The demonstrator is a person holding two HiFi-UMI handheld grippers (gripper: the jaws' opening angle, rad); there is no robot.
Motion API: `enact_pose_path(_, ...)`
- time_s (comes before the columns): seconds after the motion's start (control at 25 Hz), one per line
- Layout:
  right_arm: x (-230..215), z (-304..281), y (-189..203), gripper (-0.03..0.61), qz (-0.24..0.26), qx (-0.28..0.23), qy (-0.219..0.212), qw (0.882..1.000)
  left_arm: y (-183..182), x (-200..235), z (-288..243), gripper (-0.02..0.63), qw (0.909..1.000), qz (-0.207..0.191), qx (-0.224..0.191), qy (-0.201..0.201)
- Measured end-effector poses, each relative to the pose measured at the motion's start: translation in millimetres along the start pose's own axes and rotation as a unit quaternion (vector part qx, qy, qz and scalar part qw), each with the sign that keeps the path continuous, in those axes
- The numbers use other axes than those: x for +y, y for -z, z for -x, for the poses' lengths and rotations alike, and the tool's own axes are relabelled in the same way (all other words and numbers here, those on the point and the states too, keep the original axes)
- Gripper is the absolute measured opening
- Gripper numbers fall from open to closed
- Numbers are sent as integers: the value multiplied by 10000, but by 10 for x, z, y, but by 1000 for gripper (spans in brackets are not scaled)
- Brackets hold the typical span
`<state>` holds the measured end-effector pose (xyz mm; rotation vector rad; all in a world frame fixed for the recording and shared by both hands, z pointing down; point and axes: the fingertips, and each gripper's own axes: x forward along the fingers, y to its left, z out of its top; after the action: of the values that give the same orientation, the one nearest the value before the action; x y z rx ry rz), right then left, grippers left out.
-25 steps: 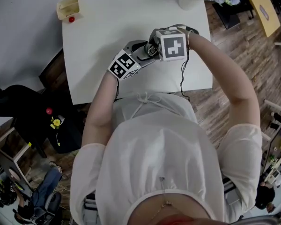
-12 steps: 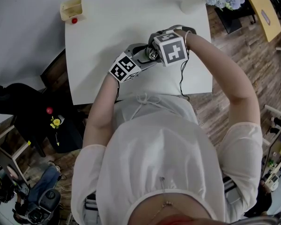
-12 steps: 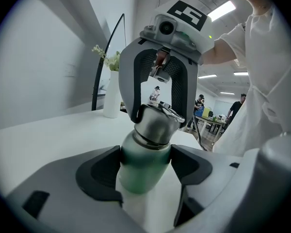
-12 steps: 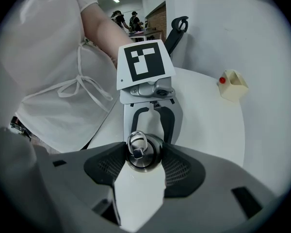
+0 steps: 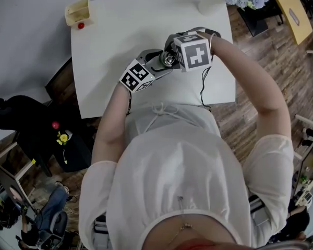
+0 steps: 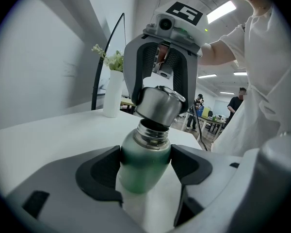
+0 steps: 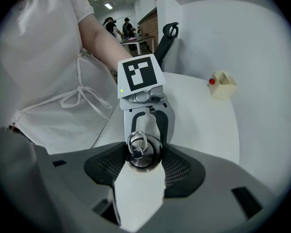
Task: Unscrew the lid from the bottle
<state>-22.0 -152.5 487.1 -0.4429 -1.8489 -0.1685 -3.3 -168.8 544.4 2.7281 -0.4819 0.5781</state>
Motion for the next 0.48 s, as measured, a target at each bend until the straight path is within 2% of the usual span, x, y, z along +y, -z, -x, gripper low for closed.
enact_pose_path(0.2, -6, 185, 100, 244, -249, -105, 220, 9994, -4, -16, 2, 337, 10000, -30, 75, -6)
enact_pose_path(0.48, -23, 240, 585, 244, -844, -33, 554, 9949, -46, -23, -4, 337, 9999, -36, 113, -27)
